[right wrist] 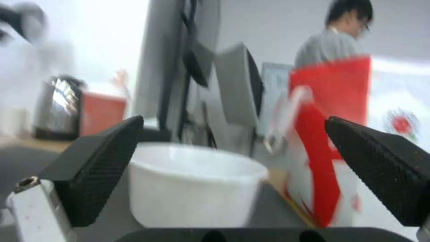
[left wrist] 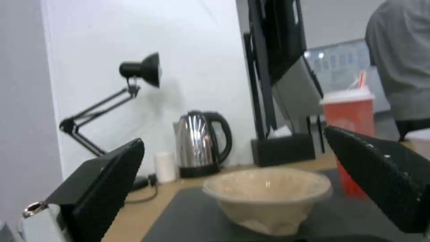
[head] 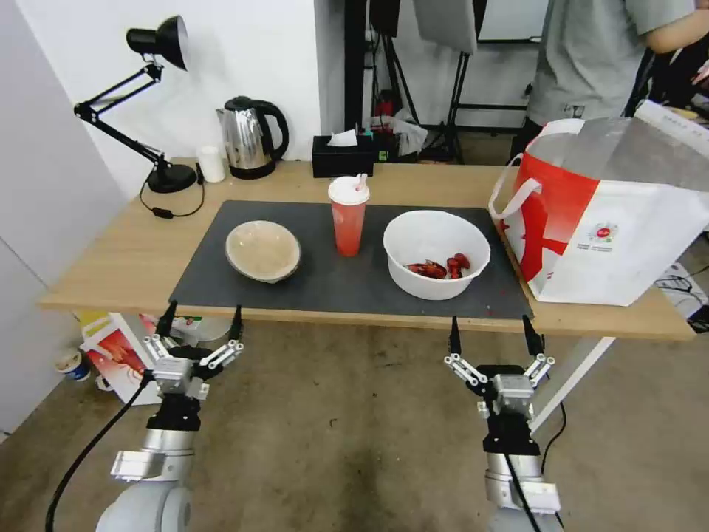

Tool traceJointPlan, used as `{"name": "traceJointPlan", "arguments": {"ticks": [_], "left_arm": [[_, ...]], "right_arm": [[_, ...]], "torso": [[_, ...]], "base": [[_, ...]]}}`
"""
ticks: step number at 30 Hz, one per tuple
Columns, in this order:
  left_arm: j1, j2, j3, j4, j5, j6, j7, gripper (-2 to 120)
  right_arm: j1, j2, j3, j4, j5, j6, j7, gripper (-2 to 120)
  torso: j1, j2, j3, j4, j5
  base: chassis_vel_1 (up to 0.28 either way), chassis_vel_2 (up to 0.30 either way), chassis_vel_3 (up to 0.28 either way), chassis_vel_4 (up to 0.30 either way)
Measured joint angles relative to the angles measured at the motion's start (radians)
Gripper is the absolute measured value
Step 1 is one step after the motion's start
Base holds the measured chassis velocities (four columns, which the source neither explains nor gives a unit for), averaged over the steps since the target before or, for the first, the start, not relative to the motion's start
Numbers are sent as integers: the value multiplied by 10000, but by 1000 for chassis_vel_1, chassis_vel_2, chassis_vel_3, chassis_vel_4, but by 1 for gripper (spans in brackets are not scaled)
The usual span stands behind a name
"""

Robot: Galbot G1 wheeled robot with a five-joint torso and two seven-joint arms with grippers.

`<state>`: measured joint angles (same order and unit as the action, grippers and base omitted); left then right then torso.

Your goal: Pick up the trash from the table and place it into the takeout bag.

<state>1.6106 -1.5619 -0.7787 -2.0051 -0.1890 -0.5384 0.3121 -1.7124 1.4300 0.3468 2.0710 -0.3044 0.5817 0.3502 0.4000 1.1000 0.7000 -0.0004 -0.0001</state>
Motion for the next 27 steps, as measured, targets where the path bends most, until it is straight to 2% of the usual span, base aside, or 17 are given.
{"name": "traceJointPlan", "arguments": {"ticks": [1, 3, 5, 6, 8, 10, 13, 14, 24, 27], "left_arm": [[0, 0, 0, 0, 0, 0, 0, 100], [-180, -77, -315, 316, -511, -683, 695, 100], [-368, -151, -602, 623, -990, -1332, 1359, 100], [-368, -151, -602, 623, -990, -1332, 1359, 100], [-569, -234, -937, 963, -1530, -2065, 2105, 100], [-744, -290, -1147, 1253, -1922, -2500, 2727, 100], [-806, -308, -1139, 1325, -1993, -2504, 2981, 100], [-814, -309, -1132, 1323, -2006, -2465, 3043, 100], [-784, -307, -1092, 1245, -2005, -2315, 3144, 100], [-765, -305, -1036, 1226, -2005, -2242, 3375, 100]], "right_arm": [[0, 0, 0, 0, 0, 0, 0, 100], [180, -276, -148, -42, 70, 411, -153, 100], [236, -338, -174, -70, 122, 478, -222, 100], [236, -338, -174, -70, 122, 478, -222, 100], [259, -374, -176, -70, 185, 479, -299, 100], [301, -427, -162, -66, 300, 441, -390, 100], [322, -485, -133, -38, 433, 385, -455, 100], [331, -517, -115, -8, 504, 332, -492, 100], [341, -563, -65, 100, 618, 230, -555, 100], [329, -598, -34, 118, 683, 215, -560, 100]], "torso": [[0, 0, 0, 0, 0], [0, 0, 0, 8, 2], [1, 0, 1, 3, 0], [1, 0, 1, 3, 0], [0, -1, 0, 3, 2], [0, 0, 0, 6, 5], [1, -1, 1, 2, -6], [1, 0, 1, 3, 5], [1, 0, 0, 4, 2], [0, -1, 0, 4, 1]], "base": [[0, 0, 0, 0], [0, 0, 0, 0], [0, 0, 0, 0], [0, 0, 0, 0], [0, 0, 0, 0], [0, 0, 0, 0], [0, 0, 0, 0], [0, 0, 0, 0], [0, 0, 0, 0], [0, 0, 0, 0]]}}
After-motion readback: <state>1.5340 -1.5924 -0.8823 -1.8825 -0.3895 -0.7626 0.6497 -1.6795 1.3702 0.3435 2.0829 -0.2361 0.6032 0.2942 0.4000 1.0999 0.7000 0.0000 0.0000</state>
